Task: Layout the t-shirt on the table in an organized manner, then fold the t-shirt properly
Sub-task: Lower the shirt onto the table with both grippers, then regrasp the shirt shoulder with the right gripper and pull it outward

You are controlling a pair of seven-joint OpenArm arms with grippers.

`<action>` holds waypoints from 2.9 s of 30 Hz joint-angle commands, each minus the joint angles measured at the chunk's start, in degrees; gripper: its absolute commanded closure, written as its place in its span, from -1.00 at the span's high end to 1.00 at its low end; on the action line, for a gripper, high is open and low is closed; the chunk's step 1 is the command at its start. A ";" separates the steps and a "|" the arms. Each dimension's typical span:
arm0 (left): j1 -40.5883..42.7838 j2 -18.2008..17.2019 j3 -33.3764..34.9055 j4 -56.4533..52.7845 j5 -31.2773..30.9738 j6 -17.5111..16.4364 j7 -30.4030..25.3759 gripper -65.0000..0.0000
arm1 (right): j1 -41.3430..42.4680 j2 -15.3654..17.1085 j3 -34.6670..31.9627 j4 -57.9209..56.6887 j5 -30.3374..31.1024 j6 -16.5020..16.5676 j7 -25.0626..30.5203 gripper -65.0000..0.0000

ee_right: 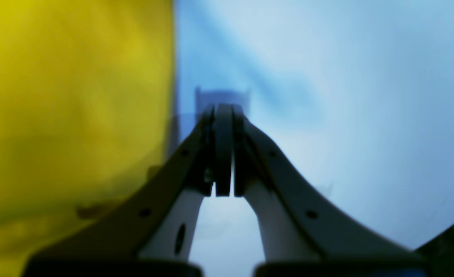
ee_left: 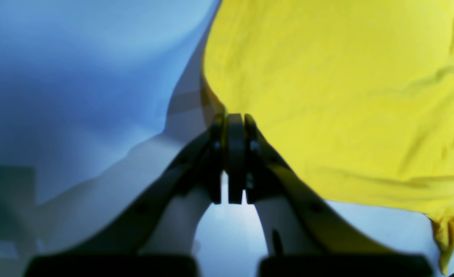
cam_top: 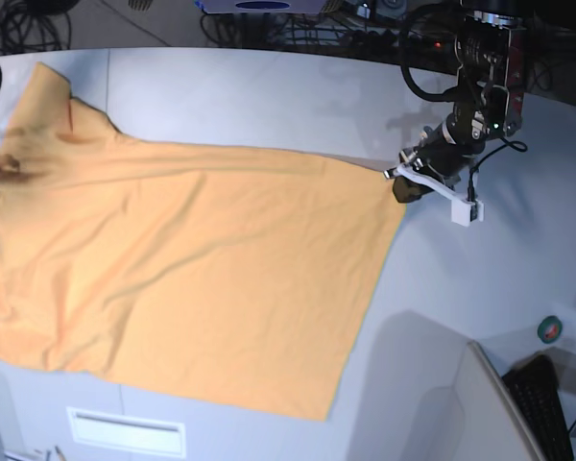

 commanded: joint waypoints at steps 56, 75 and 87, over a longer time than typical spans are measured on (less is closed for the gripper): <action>3.34 -0.88 0.83 4.22 -0.37 0.03 -0.95 -1.00 | -26.63 -24.89 26.96 49.62 -1.15 21.02 -22.24 -1.00; 3.34 -1.05 0.75 4.13 -0.37 0.03 -0.95 -1.00 | -18.10 -22.52 46.39 22.89 -1.15 32.06 -22.24 0.19; 3.34 -1.05 0.75 4.13 -0.37 0.03 -0.95 -1.00 | -18.45 -22.61 41.47 22.63 -1.15 32.06 -22.24 -0.25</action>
